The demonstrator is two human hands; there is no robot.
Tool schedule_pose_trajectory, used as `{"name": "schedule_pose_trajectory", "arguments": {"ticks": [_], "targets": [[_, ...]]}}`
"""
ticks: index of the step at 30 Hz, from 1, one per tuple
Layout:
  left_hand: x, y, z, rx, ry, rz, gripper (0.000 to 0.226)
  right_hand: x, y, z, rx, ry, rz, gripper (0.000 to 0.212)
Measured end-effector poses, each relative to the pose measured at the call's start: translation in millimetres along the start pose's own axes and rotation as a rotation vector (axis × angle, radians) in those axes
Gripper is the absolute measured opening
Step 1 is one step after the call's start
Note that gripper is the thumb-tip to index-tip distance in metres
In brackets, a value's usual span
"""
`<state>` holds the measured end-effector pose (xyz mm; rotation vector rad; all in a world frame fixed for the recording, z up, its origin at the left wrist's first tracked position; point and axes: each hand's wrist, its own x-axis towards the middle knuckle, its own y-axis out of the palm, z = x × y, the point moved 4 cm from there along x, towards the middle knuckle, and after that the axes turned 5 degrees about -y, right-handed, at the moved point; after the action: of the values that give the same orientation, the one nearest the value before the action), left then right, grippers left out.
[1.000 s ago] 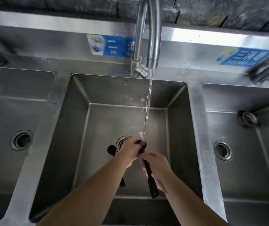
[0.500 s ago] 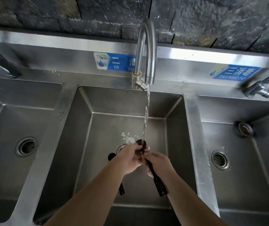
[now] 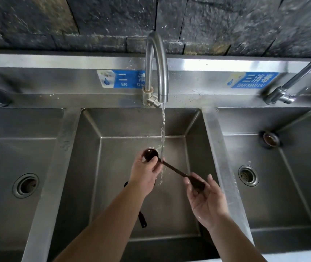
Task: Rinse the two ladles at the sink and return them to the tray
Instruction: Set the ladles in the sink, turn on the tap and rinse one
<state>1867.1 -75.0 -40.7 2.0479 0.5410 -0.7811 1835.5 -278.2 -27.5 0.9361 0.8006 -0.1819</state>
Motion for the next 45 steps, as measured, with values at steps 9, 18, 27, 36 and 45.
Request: {"name": "schedule_pose_trajectory", "arguments": {"ticks": [9,18,27,36,45], "targets": [[-25.9,-4.2,-44.1,0.146,0.119,0.021,0.037,18.6,54.0,-30.5,0.064,-0.148,-0.13,0.007],[-72.2,-34.0,-113.2,0.111,0.297,-0.103,0.041,28.6,120.2,-73.9,-0.065,-0.041,0.044,0.013],[-88.3,-47.7,-106.7,-0.096,0.294,-0.129,0.052,22.9,135.9,-68.6,-0.202,-0.056,0.132,0.016],[-67.9,-0.7,-52.9,0.109,0.097,-0.021,0.044,-6.3,89.4,3.5,-0.226,-0.259,0.073,0.02],[-53.3,50.4,-30.2,0.257,0.008,0.109,0.035,-37.0,62.6,38.4,-0.218,-0.409,-0.02,0.018]]}}
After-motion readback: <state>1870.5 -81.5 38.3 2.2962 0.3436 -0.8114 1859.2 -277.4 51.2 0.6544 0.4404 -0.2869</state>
